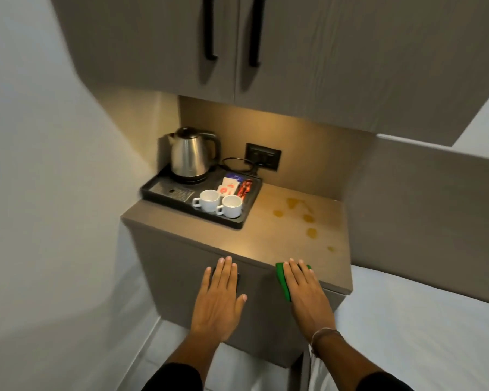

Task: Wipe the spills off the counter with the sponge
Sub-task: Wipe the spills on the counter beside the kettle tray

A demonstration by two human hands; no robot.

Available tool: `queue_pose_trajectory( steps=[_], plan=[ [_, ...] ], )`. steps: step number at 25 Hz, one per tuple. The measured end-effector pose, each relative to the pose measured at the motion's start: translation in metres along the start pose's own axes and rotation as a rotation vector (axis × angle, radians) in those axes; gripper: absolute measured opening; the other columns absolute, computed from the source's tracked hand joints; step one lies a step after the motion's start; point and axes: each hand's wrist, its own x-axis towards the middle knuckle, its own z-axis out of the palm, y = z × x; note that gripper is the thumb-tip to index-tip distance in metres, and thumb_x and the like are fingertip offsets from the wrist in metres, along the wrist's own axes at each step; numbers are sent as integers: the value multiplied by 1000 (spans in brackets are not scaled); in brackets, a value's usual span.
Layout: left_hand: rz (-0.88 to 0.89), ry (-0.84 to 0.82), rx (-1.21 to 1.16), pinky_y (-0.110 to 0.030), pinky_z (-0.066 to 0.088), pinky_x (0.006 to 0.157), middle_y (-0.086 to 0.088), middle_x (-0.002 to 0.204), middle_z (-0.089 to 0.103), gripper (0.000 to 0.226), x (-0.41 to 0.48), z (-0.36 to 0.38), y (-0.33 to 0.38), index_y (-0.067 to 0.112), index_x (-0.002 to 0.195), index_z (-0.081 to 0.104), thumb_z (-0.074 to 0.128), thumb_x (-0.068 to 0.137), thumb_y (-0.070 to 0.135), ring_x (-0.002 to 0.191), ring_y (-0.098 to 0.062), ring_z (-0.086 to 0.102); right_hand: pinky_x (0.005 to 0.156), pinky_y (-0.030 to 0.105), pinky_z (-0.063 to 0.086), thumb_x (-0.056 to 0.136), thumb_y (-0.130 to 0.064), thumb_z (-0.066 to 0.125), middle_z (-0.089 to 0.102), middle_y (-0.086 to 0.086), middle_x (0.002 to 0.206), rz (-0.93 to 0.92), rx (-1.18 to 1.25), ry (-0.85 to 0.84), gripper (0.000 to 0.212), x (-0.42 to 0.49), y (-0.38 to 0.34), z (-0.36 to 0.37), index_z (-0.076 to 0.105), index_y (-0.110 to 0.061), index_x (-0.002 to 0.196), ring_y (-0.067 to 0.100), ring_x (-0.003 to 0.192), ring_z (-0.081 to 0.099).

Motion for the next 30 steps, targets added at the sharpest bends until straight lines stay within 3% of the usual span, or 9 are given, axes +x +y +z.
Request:
queue_pose_trajectory(
  steps=[4, 8, 10, 15, 18, 23, 26, 30],
  plan=[
    [137, -35, -52, -56, 4, 130, -15, 176, 0, 81, 102, 10, 14, 8, 165, 0, 35, 109, 54, 161, -31, -7, 115, 51, 32, 80, -10, 85, 40, 15, 161, 168, 3, -63, 91, 37, 52, 5, 35, -10, 155, 38, 149, 35],
    [236, -79, -57, -57, 5, 130, -15, 176, 0, 81, 188, 17, 19, 9, 165, 2, 33, 109, 58, 161, -32, -6, 120, 46, 18, 93, -26, 72, 17, 7, 170, 298, 1, -136, 90, 72, 87, 19, 14, -18, 161, 32, 156, 15],
    [254, -98, -64, -57, 5, 130, -15, 176, -3, 82, 215, 24, 23, 9, 165, 0, 30, 109, 60, 161, -32, -7, 119, 46, 17, 91, -26, 74, 17, 7, 170, 323, 8, -157, 93, 80, 99, 26, 13, -18, 161, 31, 156, 14],
    [257, -151, -109, -55, -3, 130, -14, 176, -6, 84, 245, 52, 28, 10, 165, -2, 25, 107, 64, 160, -30, -11, 123, 44, 11, 99, -29, 63, 5, 3, 172, 329, 38, -241, 90, 101, 119, 35, -1, -21, 161, 28, 158, 4],
    [245, -165, -138, -55, -8, 128, -10, 176, -9, 87, 244, 66, 27, 14, 166, -4, 20, 103, 70, 160, -28, -14, 128, 48, 12, 96, -32, 58, -6, -6, 167, 286, 103, -279, 86, 103, 120, 41, 2, -25, 161, 26, 158, 2],
    [235, -150, -154, -60, -8, 127, -5, 177, -5, 84, 242, 71, 24, 25, 167, 1, 18, 101, 75, 160, -25, -14, 126, 45, -5, 89, -73, 33, -17, -13, 166, 272, 166, -229, 89, 93, 122, 44, -8, -36, 160, 18, 156, -18],
    [201, -96, -203, -62, -4, 128, -3, 177, 1, 81, 241, 77, 27, 27, 166, 7, 25, 101, 73, 161, -22, -10, 127, 46, 1, 98, -69, 21, 0, -8, 169, 347, 203, -137, 73, 105, 112, 50, 8, -34, 161, 22, 157, -5],
    [199, -60, -224, -62, 0, 128, -1, 177, 2, 79, 239, 82, 27, 28, 166, 10, 31, 102, 69, 161, -20, -8, 120, 59, 28, 98, -41, 35, 39, 5, 162, 269, 207, -63, 59, 82, 115, 60, 40, -22, 154, 32, 151, 28]
  ],
)
